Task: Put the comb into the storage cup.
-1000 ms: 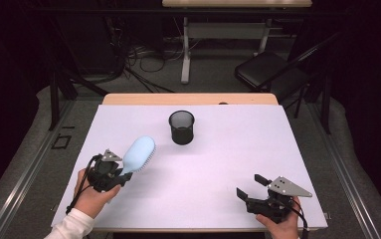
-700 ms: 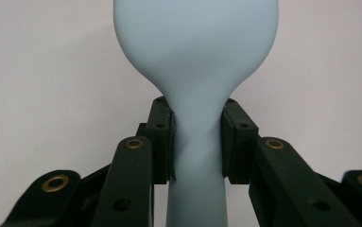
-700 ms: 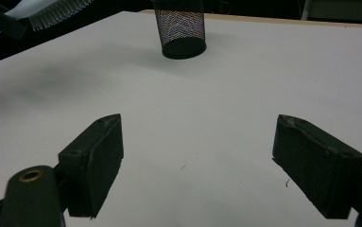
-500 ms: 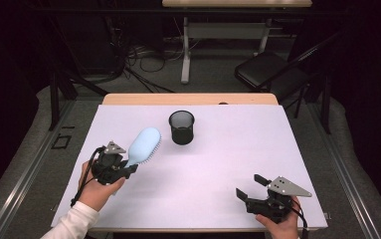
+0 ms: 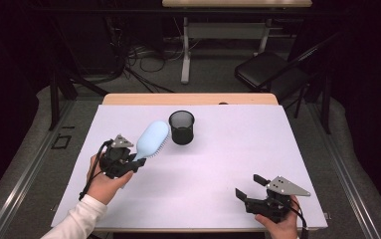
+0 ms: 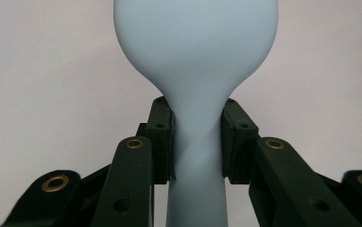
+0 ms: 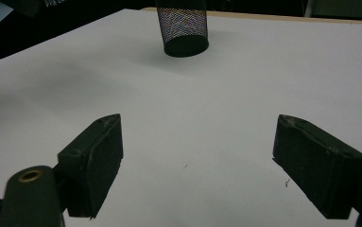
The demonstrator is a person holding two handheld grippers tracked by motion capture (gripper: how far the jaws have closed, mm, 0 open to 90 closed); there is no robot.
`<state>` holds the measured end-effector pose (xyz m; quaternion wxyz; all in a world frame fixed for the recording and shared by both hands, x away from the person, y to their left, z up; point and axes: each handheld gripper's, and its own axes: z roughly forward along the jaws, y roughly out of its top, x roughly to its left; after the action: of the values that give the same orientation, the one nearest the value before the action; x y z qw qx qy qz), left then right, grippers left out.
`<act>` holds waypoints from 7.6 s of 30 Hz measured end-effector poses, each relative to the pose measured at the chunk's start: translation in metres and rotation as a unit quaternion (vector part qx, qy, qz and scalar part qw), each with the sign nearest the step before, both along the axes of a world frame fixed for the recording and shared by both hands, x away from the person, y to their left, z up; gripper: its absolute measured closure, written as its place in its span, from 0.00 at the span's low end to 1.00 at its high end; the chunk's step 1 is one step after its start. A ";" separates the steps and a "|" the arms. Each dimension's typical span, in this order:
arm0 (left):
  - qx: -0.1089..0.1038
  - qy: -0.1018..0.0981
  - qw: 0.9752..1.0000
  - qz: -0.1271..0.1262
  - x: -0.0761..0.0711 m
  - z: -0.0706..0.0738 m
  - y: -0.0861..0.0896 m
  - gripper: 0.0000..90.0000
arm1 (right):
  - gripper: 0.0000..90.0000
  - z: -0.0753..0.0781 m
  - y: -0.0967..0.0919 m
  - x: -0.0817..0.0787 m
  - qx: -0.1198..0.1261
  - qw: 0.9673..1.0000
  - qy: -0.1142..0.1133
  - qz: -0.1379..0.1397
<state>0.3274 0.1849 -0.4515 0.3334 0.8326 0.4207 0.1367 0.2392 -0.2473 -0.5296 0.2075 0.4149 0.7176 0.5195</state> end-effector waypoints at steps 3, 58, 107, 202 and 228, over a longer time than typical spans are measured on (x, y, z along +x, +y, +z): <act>-0.005 -0.003 1.000 -0.003 0.003 0.001 -0.004 0.77 | 0.18 0.000 0.001 0.001 -0.003 1.000 0.002 0.002; -0.053 -0.045 0.997 -0.028 0.021 0.023 -0.034 0.77 | 0.17 0.047 0.021 0.053 -0.005 0.997 0.068 0.031; -0.083 -0.059 0.994 -0.040 0.020 0.015 -0.057 0.77 | 0.16 0.093 0.069 0.117 -0.009 0.993 0.102 0.065; -0.100 -0.102 0.985 -0.093 -0.004 -0.014 -0.094 0.77 | 0.22 0.116 0.095 0.159 0.133 0.967 0.210 0.059; -0.091 -0.101 0.986 -0.098 -0.004 -0.017 -0.098 0.77 | 0.31 0.112 0.094 0.161 0.140 0.960 0.238 0.042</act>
<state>0.3229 0.0868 -0.4684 0.4600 0.8179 0.3121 0.1483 0.4001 -0.1537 -0.4176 -0.0516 0.5212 0.6832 0.5088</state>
